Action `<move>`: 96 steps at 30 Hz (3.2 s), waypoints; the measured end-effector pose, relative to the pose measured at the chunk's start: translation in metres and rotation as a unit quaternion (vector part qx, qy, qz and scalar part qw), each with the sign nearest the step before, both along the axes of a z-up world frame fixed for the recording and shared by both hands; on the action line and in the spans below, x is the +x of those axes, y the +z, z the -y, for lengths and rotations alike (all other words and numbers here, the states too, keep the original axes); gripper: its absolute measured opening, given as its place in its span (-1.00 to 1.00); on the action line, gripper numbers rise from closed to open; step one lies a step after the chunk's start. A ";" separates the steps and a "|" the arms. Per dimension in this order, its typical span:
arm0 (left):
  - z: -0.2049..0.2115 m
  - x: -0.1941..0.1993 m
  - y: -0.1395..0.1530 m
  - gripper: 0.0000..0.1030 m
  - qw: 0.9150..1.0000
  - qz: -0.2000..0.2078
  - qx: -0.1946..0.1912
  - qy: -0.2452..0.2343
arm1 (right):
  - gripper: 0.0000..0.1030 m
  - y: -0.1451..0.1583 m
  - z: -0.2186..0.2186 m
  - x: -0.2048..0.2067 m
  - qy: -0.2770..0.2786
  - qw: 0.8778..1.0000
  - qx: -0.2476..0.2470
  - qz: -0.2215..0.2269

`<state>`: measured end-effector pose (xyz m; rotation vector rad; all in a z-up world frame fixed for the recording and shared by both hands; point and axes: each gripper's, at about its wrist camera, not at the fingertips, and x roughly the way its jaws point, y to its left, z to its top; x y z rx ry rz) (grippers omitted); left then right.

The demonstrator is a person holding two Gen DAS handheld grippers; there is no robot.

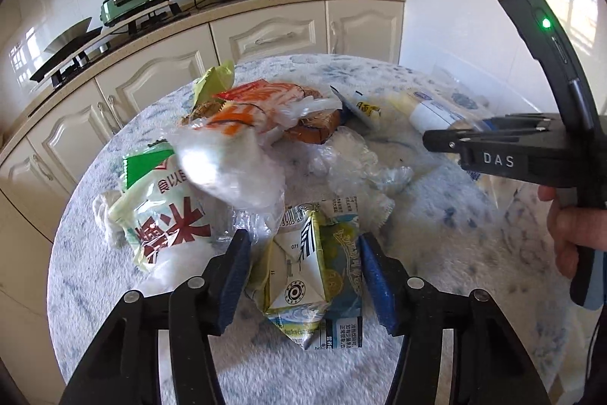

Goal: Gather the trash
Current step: 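Grasp the green-and-white juice carton with the left gripper while the right grasps the clear-wrapped bread, then carry carton and bread over the blue bin and open both grippers, then move both open grippers back over the trash pile on the table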

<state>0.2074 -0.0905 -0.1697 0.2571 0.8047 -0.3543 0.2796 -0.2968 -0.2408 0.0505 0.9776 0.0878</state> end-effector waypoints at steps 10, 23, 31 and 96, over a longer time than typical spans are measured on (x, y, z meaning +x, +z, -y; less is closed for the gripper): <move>0.030 -0.028 -0.012 0.53 0.997 0.029 0.075 -0.010 | -0.38 -0.001 0.001 -0.009 0.003 1.000 -0.001 -0.001; 0.002 -0.034 0.005 0.14 0.999 -0.012 -0.051 -0.008 | -0.41 0.010 0.016 -0.029 -0.001 1.000 0.025 0.014; 0.009 -0.059 0.027 0.13 0.996 0.028 -0.085 -0.009 | -0.41 0.031 0.036 -0.049 -0.013 0.998 0.042 0.037; 0.383 0.018 -0.048 0.97 0.984 -0.060 -0.026 -0.164 | 1.00 -0.056 0.343 -0.176 -0.348 0.928 0.133 -0.011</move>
